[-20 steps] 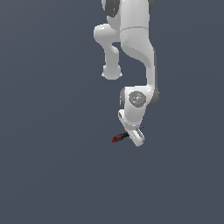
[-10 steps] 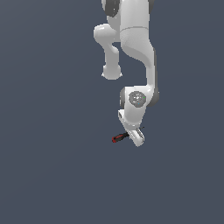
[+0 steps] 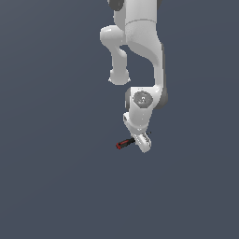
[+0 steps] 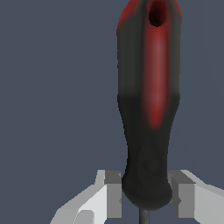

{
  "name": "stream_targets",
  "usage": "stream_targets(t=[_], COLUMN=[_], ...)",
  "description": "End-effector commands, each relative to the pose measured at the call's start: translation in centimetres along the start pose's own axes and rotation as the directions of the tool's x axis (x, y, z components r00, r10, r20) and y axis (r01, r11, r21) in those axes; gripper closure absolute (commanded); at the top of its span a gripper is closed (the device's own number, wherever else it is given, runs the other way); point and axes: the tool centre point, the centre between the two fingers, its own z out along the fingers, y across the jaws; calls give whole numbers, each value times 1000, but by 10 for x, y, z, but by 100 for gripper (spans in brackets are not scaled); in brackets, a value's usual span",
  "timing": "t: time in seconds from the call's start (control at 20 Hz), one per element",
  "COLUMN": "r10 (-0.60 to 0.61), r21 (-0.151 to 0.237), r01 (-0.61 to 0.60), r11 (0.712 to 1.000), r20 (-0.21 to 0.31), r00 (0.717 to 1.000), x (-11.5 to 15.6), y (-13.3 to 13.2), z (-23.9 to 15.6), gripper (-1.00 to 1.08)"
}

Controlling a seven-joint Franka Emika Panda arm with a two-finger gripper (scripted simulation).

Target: Pick up the object and move it to a goal position.

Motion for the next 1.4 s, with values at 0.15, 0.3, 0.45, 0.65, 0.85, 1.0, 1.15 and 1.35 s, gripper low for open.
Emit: stream_targets(t=[0.15, 0.3, 0.45, 0.65, 0.85, 1.0, 1.15, 1.35], r10=[1, 1, 2, 2, 2, 3, 3, 4], r21=[2, 2, 2, 2, 2, 2, 2, 1], r01=[-1, -1, -2, -2, -2, -3, -3, -4], r11=[1000, 1000, 1000, 1000, 1000, 1000, 1000, 1000], r20=[1, 1, 3, 3, 4, 4, 3, 2], r00=[1000, 1000, 1000, 1000, 1000, 1000, 1000, 1000], x=[14, 25, 37, 54, 72, 86, 101, 120], y=[18, 31, 47, 68, 90, 108, 125, 147], z=[-31, -54, -80, -116, -154, -185, -215, -255], gripper=[108, 108, 108, 108, 108, 108, 108, 108])
